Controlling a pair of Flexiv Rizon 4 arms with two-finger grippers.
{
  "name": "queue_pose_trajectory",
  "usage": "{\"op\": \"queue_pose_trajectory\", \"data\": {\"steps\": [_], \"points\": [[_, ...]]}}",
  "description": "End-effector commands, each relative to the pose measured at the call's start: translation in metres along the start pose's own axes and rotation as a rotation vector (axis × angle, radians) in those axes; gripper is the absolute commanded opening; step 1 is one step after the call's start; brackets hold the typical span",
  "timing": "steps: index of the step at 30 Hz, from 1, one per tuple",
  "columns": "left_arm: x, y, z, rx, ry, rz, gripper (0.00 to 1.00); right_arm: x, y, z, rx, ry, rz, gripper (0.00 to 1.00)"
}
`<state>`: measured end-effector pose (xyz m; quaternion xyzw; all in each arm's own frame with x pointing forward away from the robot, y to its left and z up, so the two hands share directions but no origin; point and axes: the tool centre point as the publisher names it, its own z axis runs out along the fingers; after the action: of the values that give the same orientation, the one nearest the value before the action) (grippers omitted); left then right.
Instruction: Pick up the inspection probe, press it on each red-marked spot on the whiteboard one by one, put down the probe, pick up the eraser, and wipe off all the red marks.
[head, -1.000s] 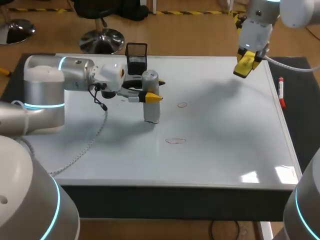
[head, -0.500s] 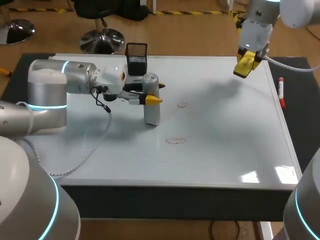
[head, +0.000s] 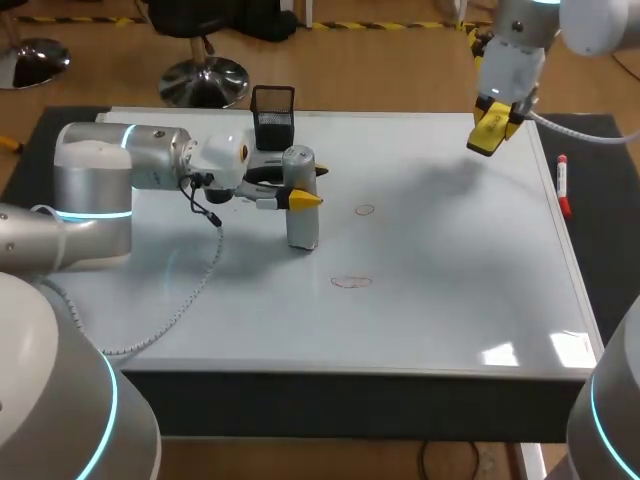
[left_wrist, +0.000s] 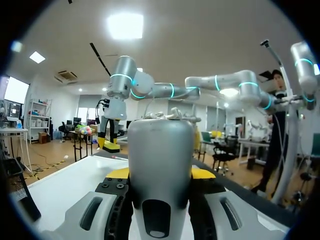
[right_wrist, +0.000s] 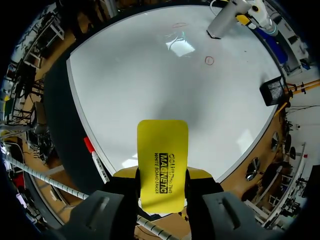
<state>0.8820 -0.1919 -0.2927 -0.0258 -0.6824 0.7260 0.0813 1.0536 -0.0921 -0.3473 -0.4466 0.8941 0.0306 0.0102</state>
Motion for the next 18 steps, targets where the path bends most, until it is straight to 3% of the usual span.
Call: {"op": "queue_pose_trajectory", "data": {"steps": [1, 4, 13, 18], "points": [[-0.001, 0.0, -0.003, 0.02, -0.018, 0.011, 0.0, 0.001, 0.0, -0.001, 0.002, 0.002, -0.002, 0.0], [-0.001, -0.009, -0.006, 0.031, -0.032, 0.024, 0.0, 0.001, 0.0, -0.001, 0.002, 0.002, -0.002, 0.0], [-0.011, -0.066, -0.025, 0.061, -0.083, 0.093, 0.0, 0.001, 0.0, -0.001, 0.002, 0.002, -0.002, 0.0], [-0.023, -0.077, -0.038, 0.042, -0.105, 0.101, 0.0, 0.001, 0.0, -0.001, 0.002, 0.002, -0.002, 0.0]]}}
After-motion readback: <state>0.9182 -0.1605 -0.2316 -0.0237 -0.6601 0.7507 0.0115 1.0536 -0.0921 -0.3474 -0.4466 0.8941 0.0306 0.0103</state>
